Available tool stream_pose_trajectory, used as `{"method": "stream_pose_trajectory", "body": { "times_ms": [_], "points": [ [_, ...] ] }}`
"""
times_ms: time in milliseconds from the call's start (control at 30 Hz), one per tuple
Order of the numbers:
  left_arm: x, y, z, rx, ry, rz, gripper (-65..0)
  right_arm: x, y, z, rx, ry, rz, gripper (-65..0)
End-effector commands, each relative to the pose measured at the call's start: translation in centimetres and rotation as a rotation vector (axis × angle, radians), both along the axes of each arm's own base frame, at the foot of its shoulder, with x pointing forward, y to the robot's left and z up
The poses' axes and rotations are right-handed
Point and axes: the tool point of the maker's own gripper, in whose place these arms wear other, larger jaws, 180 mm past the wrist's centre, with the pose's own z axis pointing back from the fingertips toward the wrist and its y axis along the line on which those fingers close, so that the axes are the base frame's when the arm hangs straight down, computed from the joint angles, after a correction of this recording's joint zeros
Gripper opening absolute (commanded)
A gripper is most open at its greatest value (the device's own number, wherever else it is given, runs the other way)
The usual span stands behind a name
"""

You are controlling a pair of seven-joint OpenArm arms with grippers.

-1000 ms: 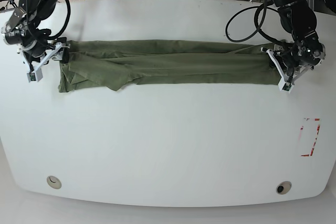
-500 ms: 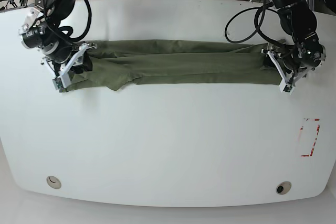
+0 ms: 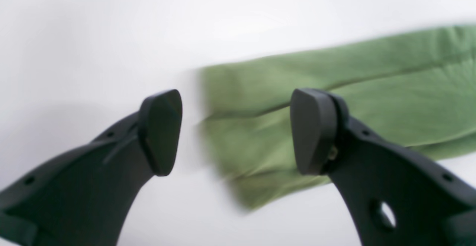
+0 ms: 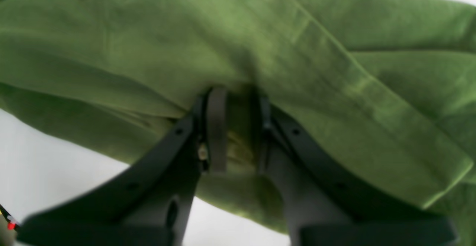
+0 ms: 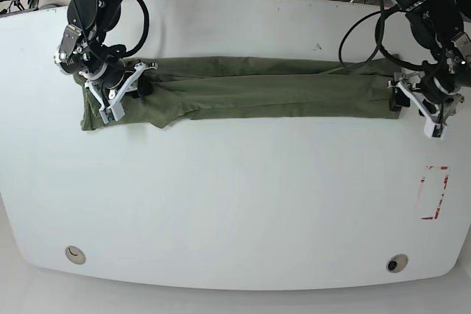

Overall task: Fold the T-shirt properly
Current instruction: 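Hold the shirt end with the right gripper and fold the left end toward it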

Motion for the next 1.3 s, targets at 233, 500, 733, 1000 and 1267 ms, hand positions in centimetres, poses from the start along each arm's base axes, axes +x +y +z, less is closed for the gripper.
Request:
{"method": "stream_pose_trajectory", "body": {
  "times_ms": [233, 500, 733, 1000, 1267],
  "points": [
    [-0.7, 3.6, -1.5, -0.237, 0.004, 0.076, -22.2, 0.7, -1.3, 0.5, -0.013, -0.026, -0.007, -55.2],
    [-1.0, 2.4, -3.6, -0.384, 0.040, 0.079, -22.2, 0.7, -1.0, 0.5, -0.007, -0.029, -0.006, -55.2],
    [-0.3, -0.9, -3.9, -0.458, 0.046, -0.005, -22.2, 0.8, -1.1, 0.5, -0.007, -0.031, -0.007, -55.3],
    [-0.8, -2.7, -4.9, -0.482, 0.077, -0.032, -33.5, 0.8, -1.2, 0.5, -0.006, -0.030, -0.012, -55.3],
    [-0.9, -3.5, -4.8, -0.444, 0.073, -0.048, -60.3, 0.7, -1.2, 0.4, -0.006, -0.027, -0.013, -55.3]
  ]
}}
